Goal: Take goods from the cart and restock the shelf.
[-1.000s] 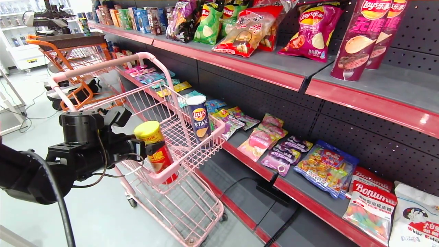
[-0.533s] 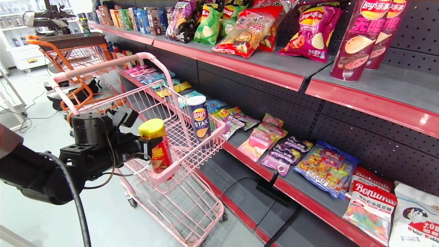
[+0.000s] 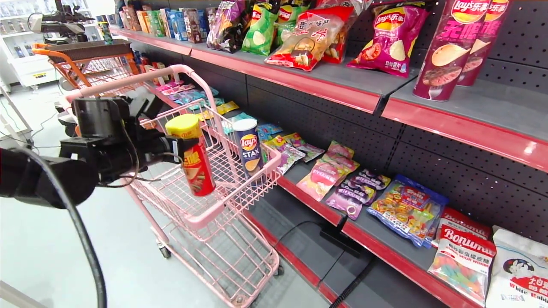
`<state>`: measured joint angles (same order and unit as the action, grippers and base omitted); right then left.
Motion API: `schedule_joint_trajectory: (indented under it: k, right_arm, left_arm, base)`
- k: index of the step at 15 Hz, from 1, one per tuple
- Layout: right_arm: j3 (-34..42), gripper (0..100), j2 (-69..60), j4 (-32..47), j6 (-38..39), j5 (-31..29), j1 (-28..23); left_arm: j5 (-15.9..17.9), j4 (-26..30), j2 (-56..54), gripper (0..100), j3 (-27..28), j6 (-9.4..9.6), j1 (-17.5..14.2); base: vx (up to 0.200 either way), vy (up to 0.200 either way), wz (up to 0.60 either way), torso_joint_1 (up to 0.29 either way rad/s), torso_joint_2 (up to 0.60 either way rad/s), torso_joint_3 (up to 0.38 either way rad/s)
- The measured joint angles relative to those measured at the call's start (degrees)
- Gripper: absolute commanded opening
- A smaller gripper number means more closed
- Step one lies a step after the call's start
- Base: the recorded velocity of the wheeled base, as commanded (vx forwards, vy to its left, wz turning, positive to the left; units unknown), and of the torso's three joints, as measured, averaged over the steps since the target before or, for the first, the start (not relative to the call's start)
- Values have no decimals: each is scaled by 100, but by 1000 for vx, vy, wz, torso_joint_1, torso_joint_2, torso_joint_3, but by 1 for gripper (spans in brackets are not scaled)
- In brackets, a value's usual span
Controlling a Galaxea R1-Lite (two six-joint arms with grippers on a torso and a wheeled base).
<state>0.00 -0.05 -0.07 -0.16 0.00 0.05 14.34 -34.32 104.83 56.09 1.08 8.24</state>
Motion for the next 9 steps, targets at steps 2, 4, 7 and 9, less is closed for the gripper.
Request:
schedule_joint_trajectory:
  k: [2,4,7,9]
  right_arm:
    - [0,100,0,-2,0,5,2]
    - [0,100,0,2,2,5,2]
    - [0,100,0,2,0,5,2]
    - [0,100,0,0,2,5,2]
  left_arm:
    - [0,402,-375,0,347,-24,-15]
    - [0,745,-819,0,449,-29,-26]
    - [-2,1402,-1649,0,427,-30,-23]
    - [-2,1877,-2345,0,297,-30,-23]
  base:
    - [0,0,0,0,0,0]
    - [0,0,0,0,0,0]
    - [0,0,0,0,0,0]
    - [0,0,0,0,0,0]
